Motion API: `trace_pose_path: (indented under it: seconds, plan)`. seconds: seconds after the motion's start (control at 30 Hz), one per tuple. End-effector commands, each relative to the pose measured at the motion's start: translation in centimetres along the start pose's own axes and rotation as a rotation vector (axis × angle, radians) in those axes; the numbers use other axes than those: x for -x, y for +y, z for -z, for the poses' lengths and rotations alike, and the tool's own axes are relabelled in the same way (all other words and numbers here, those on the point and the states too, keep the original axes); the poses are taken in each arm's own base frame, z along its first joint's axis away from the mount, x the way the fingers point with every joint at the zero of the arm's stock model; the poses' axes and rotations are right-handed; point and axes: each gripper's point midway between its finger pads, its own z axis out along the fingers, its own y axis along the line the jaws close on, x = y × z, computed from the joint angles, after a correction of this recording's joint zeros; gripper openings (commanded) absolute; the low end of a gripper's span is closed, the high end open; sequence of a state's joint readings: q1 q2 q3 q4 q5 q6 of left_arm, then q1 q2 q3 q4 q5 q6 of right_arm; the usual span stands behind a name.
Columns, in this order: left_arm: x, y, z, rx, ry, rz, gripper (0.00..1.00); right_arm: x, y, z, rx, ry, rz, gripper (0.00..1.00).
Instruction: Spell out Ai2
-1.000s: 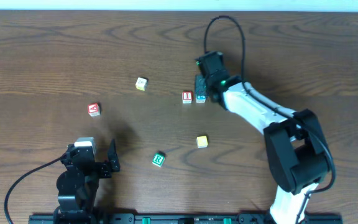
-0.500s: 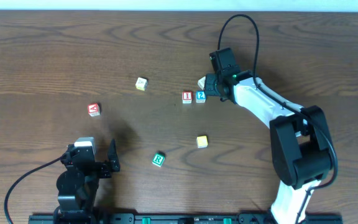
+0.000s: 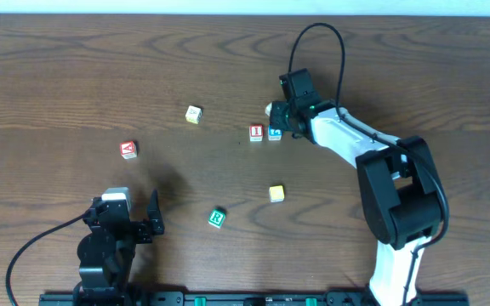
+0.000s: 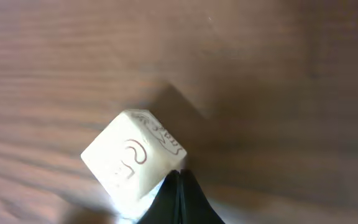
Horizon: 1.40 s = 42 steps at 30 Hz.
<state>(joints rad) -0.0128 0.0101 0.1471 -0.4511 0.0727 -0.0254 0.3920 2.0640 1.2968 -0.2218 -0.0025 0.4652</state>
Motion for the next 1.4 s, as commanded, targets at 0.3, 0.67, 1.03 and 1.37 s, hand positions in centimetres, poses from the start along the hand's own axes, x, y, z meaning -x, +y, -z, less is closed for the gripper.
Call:
trace_pose_path:
  seconds: [0.3, 0.67, 1.03, 1.37]
  plan:
    - [-0.7, 0.1, -0.3, 0.004, 0.015, -0.001, 0.95, 3.0, 2.2, 0.7, 0.070, -0.105, -0.009, 0.01]
    - [-0.7, 0.1, -0.3, 0.004, 0.015, -0.001, 0.95, 6.1, 3.1, 12.9, 0.032, -0.059, 0.134, 0.01]
    - [-0.7, 0.1, -0.3, 0.004, 0.015, -0.001, 0.95, 1.0, 1.2, 29.8, -0.021, -0.142, 0.167, 0.01]
    - [-0.7, 0.1, -0.3, 0.004, 0.015, -0.001, 0.95, -10.3, -2.9, 37.3, 0.075, -0.185, 0.130, 0.95]
